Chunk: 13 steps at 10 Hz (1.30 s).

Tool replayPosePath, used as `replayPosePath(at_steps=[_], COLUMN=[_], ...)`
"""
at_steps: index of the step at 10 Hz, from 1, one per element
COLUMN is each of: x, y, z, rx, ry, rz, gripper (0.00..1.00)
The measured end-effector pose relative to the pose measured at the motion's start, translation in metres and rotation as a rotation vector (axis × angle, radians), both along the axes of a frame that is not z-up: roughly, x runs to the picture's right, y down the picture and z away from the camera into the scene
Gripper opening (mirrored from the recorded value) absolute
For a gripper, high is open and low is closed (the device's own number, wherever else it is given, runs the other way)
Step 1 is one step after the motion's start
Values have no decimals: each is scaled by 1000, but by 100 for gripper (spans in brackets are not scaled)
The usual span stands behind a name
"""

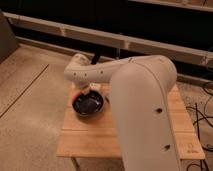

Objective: Place the pepper in the ceramic bowl

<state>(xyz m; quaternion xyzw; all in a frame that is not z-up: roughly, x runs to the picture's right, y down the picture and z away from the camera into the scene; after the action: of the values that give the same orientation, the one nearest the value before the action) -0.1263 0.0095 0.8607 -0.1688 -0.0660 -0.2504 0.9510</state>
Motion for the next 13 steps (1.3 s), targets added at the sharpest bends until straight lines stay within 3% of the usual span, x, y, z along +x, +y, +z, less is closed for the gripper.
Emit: replayPosePath(at_steps=[5, 9, 11, 13], x=[36, 76, 74, 56], y=[18, 32, 32, 24], z=[3, 50, 63, 66], rx=[-21, -105, -130, -124], ry=[69, 178, 192, 168], rz=[28, 24, 17, 13], gripper=[0, 0, 0, 0])
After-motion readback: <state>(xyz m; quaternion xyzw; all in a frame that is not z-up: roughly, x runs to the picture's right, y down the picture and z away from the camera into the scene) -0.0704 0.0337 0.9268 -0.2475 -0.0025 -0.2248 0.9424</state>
